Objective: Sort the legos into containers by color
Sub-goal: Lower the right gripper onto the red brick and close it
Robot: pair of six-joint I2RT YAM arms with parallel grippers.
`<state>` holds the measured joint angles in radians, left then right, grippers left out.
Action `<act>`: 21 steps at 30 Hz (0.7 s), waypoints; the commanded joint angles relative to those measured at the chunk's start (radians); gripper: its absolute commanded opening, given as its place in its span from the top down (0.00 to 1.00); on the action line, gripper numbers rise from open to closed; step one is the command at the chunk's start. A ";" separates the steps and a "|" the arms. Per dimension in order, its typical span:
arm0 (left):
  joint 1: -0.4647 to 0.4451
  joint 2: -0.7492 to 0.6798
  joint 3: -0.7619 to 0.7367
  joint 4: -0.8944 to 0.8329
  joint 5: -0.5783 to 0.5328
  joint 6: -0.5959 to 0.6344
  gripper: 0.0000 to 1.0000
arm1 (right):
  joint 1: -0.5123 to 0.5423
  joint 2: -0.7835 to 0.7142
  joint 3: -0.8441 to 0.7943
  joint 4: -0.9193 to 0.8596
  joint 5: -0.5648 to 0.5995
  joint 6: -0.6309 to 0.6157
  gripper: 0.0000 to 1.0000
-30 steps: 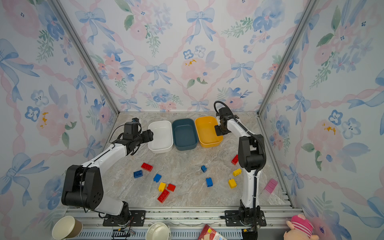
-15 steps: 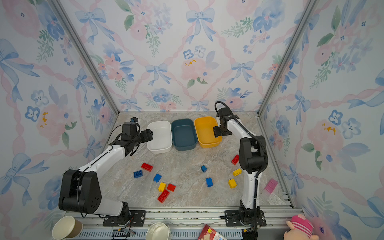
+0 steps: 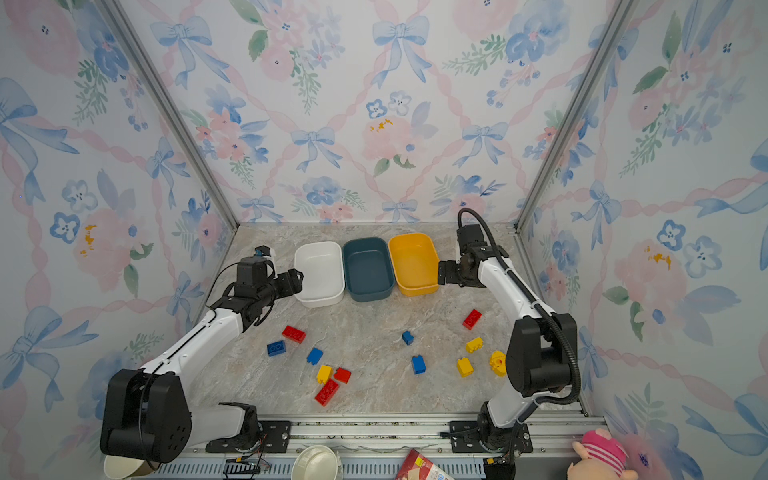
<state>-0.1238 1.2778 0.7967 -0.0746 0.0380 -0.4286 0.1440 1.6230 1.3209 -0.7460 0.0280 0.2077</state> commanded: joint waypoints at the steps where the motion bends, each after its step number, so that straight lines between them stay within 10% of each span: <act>1: 0.001 -0.036 -0.037 0.008 0.029 -0.016 0.16 | -0.015 -0.079 -0.100 -0.023 0.025 0.116 0.01; 21: -0.003 -0.088 -0.100 0.008 0.056 -0.018 0.14 | -0.148 -0.051 -0.333 0.108 0.037 0.300 0.07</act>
<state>-0.1238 1.2068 0.7116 -0.0750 0.0772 -0.4355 0.0055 1.5528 1.0073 -0.6659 0.0597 0.4732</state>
